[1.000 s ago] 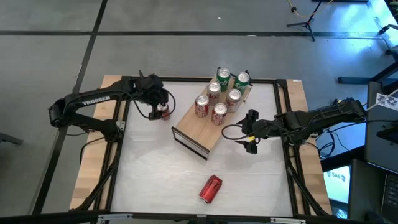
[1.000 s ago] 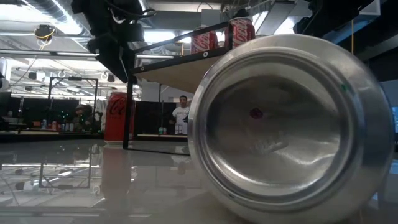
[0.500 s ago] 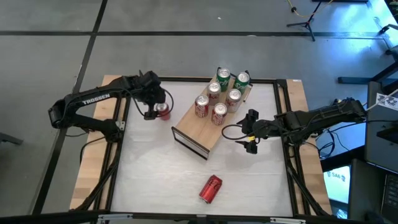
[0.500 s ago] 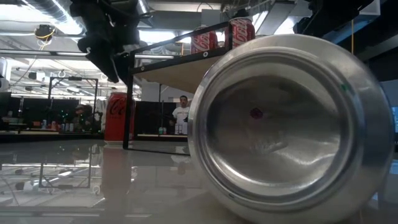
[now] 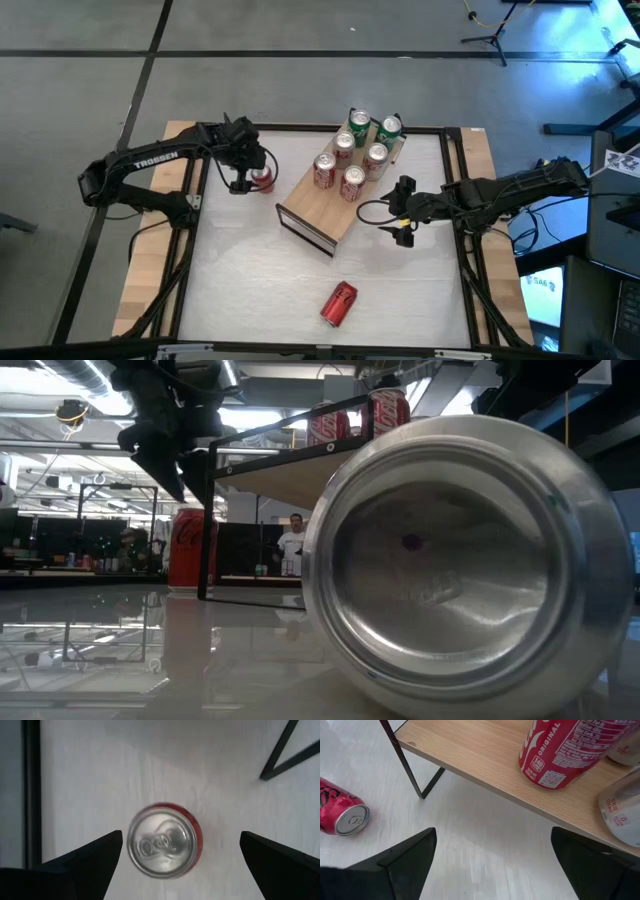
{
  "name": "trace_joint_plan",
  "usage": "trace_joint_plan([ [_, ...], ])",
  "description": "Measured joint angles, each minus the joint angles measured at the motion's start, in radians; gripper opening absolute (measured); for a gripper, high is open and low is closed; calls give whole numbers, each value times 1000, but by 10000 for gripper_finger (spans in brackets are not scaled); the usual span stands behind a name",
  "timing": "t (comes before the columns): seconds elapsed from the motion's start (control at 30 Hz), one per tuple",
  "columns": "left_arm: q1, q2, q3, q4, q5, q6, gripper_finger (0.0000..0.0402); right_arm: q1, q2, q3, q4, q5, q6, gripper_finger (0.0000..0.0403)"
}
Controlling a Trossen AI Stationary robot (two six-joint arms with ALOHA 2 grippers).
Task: Place canned beverage on shelf
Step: Put the left red-black soda can on the shelf
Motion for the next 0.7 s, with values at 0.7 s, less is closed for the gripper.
trace_joint_plan([
  [0.7,0,0,-6,-2,-2,27,393,0,0,0,0,-1,0,388],
])
